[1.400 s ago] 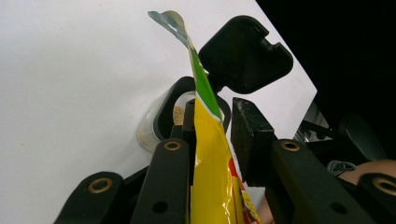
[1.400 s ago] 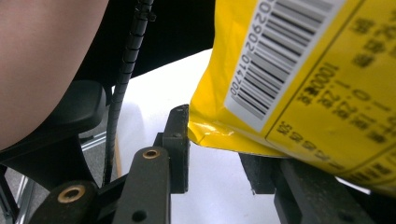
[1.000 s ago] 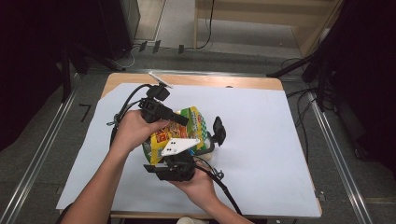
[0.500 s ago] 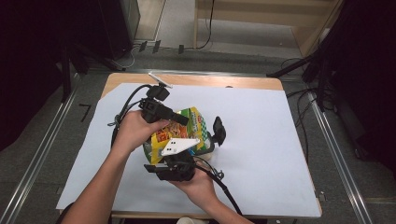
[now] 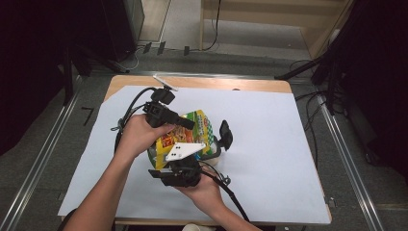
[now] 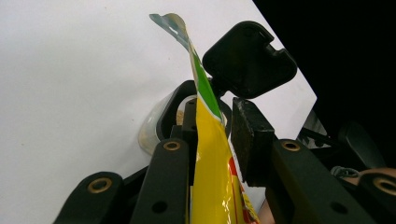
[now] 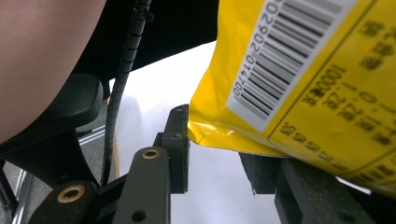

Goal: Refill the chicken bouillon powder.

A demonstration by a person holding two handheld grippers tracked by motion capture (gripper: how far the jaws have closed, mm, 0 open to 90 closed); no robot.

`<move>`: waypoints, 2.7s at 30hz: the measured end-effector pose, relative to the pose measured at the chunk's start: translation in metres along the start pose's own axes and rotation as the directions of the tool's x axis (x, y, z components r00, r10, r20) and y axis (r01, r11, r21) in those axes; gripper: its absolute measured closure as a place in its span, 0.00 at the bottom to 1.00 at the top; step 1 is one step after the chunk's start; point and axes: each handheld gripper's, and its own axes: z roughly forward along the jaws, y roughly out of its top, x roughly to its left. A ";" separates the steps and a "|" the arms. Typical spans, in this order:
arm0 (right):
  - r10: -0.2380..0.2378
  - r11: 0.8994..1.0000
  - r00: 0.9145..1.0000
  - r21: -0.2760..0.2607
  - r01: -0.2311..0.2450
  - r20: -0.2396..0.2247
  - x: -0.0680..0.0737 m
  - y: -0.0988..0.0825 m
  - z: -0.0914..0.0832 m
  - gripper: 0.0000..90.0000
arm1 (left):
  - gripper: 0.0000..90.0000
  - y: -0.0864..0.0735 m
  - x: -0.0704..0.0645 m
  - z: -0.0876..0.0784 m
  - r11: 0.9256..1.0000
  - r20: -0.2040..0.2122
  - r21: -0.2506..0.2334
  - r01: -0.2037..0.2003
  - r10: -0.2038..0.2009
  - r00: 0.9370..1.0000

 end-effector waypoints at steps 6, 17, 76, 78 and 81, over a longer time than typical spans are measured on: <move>0.002 1.000 1.000 -0.001 -0.002 0.003 0.000 0.000 0.000 0.74 | 0.85 0.000 -0.001 0.000 1.000 0.004 -0.002 -0.001 0.001 1.000; -0.018 1.000 1.000 0.000 0.018 0.016 0.001 0.001 0.000 0.74 | 0.85 -0.001 -0.004 -0.003 1.000 -0.004 -0.022 -0.015 0.015 1.000; 0.027 0.999 0.998 -0.035 -0.029 -0.052 -0.006 0.002 0.000 0.75 | 0.82 -0.005 -0.001 -0.014 0.999 0.041 -0.047 0.025 -0.023 0.999; 0.024 0.999 0.999 -0.031 -0.026 -0.048 -0.006 0.002 0.001 0.75 | 0.82 -0.005 0.001 -0.012 0.999 0.039 -0.042 0.033 -0.032 0.999; 0.018 1.000 0.999 -0.025 -0.019 -0.039 -0.004 0.003 0.001 0.75 | 0.82 -0.005 0.001 -0.012 0.998 0.042 -0.047 0.039 -0.037 0.998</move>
